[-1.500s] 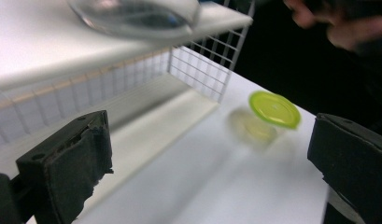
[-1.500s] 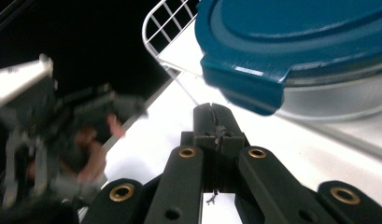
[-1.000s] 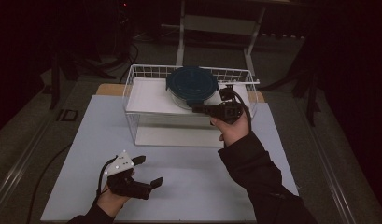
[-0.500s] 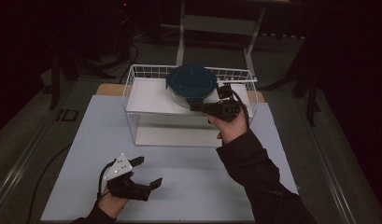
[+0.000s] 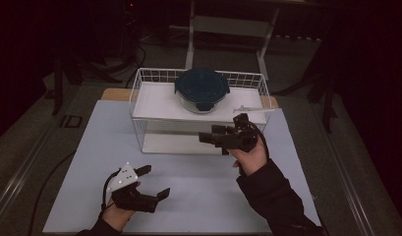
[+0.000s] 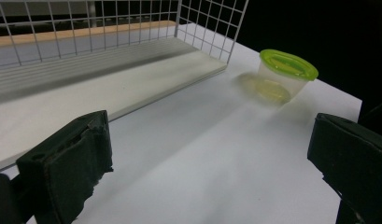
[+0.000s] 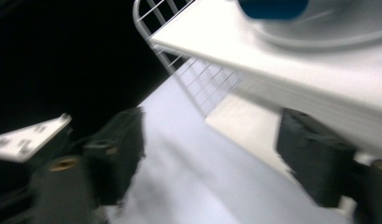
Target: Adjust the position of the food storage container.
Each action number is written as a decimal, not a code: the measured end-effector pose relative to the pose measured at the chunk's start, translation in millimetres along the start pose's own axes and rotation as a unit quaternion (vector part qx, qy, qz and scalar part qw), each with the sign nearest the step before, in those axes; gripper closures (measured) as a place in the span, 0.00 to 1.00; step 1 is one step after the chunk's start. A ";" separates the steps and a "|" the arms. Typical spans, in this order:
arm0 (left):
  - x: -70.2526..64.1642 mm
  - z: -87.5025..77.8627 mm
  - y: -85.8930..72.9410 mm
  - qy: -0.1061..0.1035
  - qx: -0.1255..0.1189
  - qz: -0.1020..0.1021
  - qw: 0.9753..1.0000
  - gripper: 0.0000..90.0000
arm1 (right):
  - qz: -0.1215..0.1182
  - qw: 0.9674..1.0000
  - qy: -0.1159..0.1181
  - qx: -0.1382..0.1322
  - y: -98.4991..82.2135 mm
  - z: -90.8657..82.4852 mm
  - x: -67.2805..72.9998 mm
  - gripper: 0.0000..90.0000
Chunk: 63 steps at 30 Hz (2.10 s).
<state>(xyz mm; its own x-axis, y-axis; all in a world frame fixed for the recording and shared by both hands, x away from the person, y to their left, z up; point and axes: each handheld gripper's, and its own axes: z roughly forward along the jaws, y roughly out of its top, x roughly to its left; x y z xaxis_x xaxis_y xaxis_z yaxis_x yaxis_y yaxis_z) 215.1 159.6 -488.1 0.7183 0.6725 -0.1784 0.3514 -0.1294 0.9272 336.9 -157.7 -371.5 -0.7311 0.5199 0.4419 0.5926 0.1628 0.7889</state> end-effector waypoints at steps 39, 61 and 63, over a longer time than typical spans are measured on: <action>-0.4 -3.6 -2.9 -0.010 0.001 -0.008 1.000 0.00 | -0.010 0.984 -0.173 -0.035 -98.7 -127.4 -80.8 0.66; -3.2 -3.7 -2.4 -0.029 -0.009 -0.001 1.000 0.00 | 0.050 0.966 -0.253 -0.006 -155.7 -152.3 -119.8 1.00; -3.3 -3.6 -2.3 -0.030 -0.010 -0.003 0.999 0.00 | 0.053 0.963 -0.264 0.000 -160.4 -151.0 -123.7 1.00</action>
<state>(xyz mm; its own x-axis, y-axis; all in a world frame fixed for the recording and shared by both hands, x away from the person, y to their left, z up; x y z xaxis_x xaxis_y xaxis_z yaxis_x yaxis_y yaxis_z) 209.8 160.2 -488.4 0.7514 0.6279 -0.2026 0.3440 -0.1108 0.9324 281.2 -374.7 -488.2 -0.3934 0.8871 0.2415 0.6538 0.0853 0.7518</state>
